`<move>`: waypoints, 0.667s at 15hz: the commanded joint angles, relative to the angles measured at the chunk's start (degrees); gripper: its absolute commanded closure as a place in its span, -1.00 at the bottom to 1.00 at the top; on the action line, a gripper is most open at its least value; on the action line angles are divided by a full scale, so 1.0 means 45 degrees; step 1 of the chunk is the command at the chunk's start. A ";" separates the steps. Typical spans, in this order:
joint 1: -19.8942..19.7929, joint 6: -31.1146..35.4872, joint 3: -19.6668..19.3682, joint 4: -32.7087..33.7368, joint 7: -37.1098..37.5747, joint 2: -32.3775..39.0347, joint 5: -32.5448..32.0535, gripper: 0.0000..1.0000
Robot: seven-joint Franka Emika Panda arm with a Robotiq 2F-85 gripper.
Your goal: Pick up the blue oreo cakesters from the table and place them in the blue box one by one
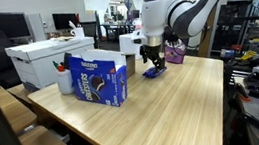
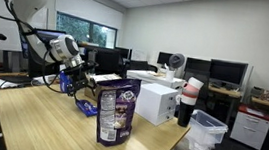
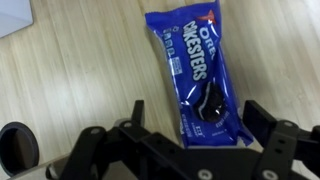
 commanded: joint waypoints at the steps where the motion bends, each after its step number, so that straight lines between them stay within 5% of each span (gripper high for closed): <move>1: -0.0296 -0.0515 0.0306 0.0000 -0.0398 -0.0008 0.0684 -1.00; 7: -0.0964 -0.1200 0.0628 0.0591 -0.2962 0.0684 0.3806 -1.00; 8: -0.1004 -0.1347 0.0638 0.0677 -0.3208 0.0711 0.4127 -0.50; 10: -0.1081 -0.1552 0.0622 0.0842 -0.3591 0.0818 0.4595 -0.37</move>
